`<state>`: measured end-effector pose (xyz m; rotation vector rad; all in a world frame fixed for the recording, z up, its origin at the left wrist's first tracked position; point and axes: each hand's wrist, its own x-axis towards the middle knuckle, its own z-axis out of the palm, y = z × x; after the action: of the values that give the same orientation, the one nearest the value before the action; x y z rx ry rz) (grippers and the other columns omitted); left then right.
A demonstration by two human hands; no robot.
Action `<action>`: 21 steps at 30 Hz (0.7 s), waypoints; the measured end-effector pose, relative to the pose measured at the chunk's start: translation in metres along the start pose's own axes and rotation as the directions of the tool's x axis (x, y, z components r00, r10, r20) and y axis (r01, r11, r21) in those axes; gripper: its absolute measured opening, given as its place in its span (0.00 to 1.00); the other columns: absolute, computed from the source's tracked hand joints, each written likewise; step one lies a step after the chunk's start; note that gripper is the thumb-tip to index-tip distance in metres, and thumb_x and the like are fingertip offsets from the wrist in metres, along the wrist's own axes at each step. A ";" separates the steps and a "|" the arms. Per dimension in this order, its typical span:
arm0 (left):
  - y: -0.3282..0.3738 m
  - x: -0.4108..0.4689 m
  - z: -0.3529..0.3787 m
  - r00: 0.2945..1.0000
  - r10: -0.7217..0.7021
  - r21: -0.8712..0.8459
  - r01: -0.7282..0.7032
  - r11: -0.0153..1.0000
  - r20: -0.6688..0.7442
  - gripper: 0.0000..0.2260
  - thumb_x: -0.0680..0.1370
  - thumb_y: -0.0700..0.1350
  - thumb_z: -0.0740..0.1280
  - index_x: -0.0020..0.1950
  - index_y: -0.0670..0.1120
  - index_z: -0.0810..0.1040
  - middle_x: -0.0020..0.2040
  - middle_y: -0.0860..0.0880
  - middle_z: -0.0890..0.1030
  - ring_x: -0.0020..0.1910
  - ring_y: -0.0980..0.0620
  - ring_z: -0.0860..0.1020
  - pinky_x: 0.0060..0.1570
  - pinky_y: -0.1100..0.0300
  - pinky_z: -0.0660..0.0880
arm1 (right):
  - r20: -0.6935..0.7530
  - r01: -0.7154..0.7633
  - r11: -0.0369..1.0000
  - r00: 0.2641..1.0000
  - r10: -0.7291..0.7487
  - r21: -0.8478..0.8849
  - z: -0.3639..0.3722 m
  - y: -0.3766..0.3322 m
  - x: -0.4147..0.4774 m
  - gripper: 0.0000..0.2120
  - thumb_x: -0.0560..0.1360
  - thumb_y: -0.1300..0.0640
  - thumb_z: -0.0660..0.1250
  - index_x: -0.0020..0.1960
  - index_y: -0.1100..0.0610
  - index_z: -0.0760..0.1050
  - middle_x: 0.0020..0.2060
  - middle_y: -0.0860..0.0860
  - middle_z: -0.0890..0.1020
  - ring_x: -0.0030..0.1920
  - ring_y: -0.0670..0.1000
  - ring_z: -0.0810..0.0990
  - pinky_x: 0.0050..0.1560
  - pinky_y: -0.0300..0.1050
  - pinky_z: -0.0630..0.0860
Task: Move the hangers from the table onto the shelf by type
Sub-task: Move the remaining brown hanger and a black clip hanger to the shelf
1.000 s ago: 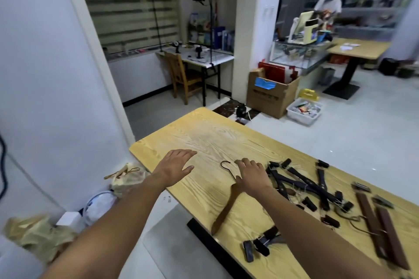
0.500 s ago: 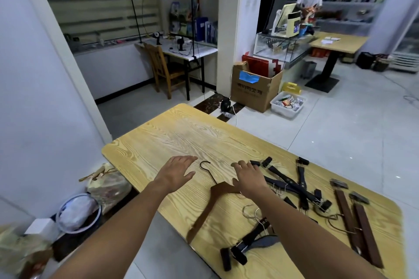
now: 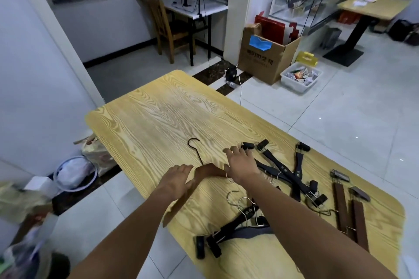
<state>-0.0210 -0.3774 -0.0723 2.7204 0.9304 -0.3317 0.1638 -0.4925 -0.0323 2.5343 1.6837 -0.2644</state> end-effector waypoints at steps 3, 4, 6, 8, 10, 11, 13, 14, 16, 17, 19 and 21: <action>0.007 0.007 0.015 0.999 -0.035 -0.016 0.035 0.999 0.022 0.25 0.81 0.55 0.55 0.76 0.46 0.56 0.72 0.47 0.65 0.69 0.48 0.65 0.69 0.57 0.60 | 0.007 0.014 1.000 1.000 -0.014 0.000 0.006 0.002 0.005 0.23 0.81 0.50 0.56 0.74 0.55 0.58 0.70 0.57 0.66 0.69 0.59 0.66 0.69 0.54 0.60; 0.010 0.009 0.019 0.999 -0.045 -0.017 0.046 0.999 0.020 0.25 0.81 0.55 0.55 0.76 0.46 0.56 0.72 0.47 0.66 0.69 0.48 0.65 0.69 0.57 0.60 | 0.009 0.017 1.000 1.000 -0.017 0.004 0.008 0.002 0.007 0.23 0.81 0.50 0.56 0.74 0.56 0.58 0.71 0.57 0.66 0.69 0.59 0.65 0.69 0.54 0.60; 0.012 0.012 0.026 0.997 -0.070 -0.018 0.071 0.997 0.024 0.25 0.81 0.55 0.55 0.75 0.46 0.57 0.71 0.46 0.68 0.68 0.47 0.66 0.68 0.57 0.61 | 0.012 0.022 1.000 1.000 -0.022 0.015 0.013 0.001 0.012 0.24 0.81 0.50 0.57 0.74 0.56 0.58 0.71 0.56 0.66 0.69 0.59 0.65 0.69 0.54 0.60; 0.013 0.013 0.033 0.994 -0.099 -0.004 0.100 0.995 0.042 0.26 0.80 0.55 0.57 0.74 0.45 0.58 0.69 0.45 0.69 0.67 0.46 0.67 0.66 0.55 0.63 | 0.006 0.032 0.999 0.999 -0.032 0.020 0.018 -0.002 0.015 0.23 0.80 0.50 0.57 0.74 0.55 0.59 0.70 0.56 0.66 0.69 0.59 0.66 0.69 0.53 0.61; 0.012 0.015 0.042 0.989 -0.130 0.024 0.128 0.991 0.074 0.26 0.79 0.56 0.59 0.72 0.44 0.60 0.67 0.44 0.70 0.66 0.45 0.68 0.64 0.54 0.65 | 0.000 0.041 0.999 0.999 -0.041 0.036 0.025 -0.005 0.018 0.23 0.80 0.50 0.57 0.73 0.55 0.59 0.69 0.56 0.67 0.69 0.58 0.67 0.68 0.53 0.61; 0.012 0.016 0.046 0.985 -0.147 0.032 0.145 0.989 0.094 0.25 0.79 0.56 0.60 0.71 0.44 0.61 0.67 0.44 0.70 0.65 0.45 0.68 0.63 0.54 0.65 | -0.002 0.045 0.998 0.999 -0.045 0.042 0.029 -0.006 0.019 0.23 0.80 0.50 0.57 0.73 0.55 0.60 0.69 0.55 0.67 0.68 0.58 0.67 0.68 0.53 0.62; 0.012 0.018 0.054 0.974 -0.187 0.047 0.182 0.982 0.129 0.24 0.78 0.55 0.61 0.69 0.43 0.63 0.66 0.43 0.69 0.66 0.44 0.68 0.63 0.53 0.66 | -0.005 0.049 0.997 0.999 -0.048 0.052 0.037 -0.008 0.018 0.22 0.80 0.50 0.56 0.72 0.54 0.61 0.68 0.55 0.68 0.68 0.58 0.68 0.68 0.53 0.62; 0.013 0.019 0.058 0.970 -0.202 0.054 0.196 0.979 0.137 0.24 0.78 0.55 0.62 0.68 0.42 0.64 0.66 0.43 0.68 0.66 0.44 0.68 0.63 0.53 0.66 | -0.003 0.047 0.997 0.999 -0.047 0.059 0.041 -0.008 0.017 0.21 0.81 0.50 0.56 0.72 0.54 0.61 0.68 0.55 0.69 0.67 0.58 0.68 0.68 0.53 0.63; 0.015 0.021 0.064 0.968 -0.216 0.059 0.210 0.976 0.129 0.23 0.78 0.52 0.63 0.67 0.42 0.64 0.66 0.44 0.67 0.66 0.44 0.67 0.63 0.52 0.66 | 0.006 0.048 0.997 0.999 -0.048 0.064 0.050 -0.007 0.012 0.21 0.81 0.51 0.56 0.72 0.54 0.61 0.68 0.54 0.69 0.67 0.57 0.68 0.67 0.52 0.63; 0.017 0.022 0.066 0.968 -0.221 0.059 0.215 0.975 0.119 0.22 0.78 0.50 0.64 0.67 0.42 0.63 0.66 0.44 0.68 0.66 0.45 0.67 0.63 0.52 0.66 | 0.019 0.048 0.997 0.999 -0.049 0.060 0.053 -0.005 0.009 0.22 0.80 0.51 0.56 0.73 0.54 0.60 0.68 0.55 0.68 0.67 0.57 0.68 0.67 0.52 0.63; 0.018 0.025 0.069 0.965 -0.239 0.066 0.233 0.970 0.111 0.20 0.78 0.46 0.64 0.67 0.42 0.64 0.65 0.44 0.69 0.65 0.45 0.69 0.63 0.53 0.67 | 0.044 0.037 0.998 0.998 -0.040 0.058 0.060 -0.001 0.004 0.23 0.80 0.51 0.56 0.73 0.54 0.60 0.68 0.55 0.68 0.67 0.57 0.68 0.67 0.52 0.63; 0.019 0.029 0.069 0.957 -0.258 0.060 0.252 0.966 0.133 0.19 0.77 0.43 0.64 0.66 0.42 0.64 0.64 0.44 0.71 0.64 0.45 0.71 0.62 0.53 0.68 | 0.052 0.028 0.998 0.998 -0.031 0.058 0.064 0.002 0.001 0.22 0.80 0.52 0.57 0.73 0.55 0.60 0.67 0.55 0.69 0.66 0.57 0.68 0.67 0.52 0.63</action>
<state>0.0038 -0.3965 -0.1424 2.5747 1.2487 -0.5897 0.1595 -0.5029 -0.0949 2.5198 1.7197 -0.3839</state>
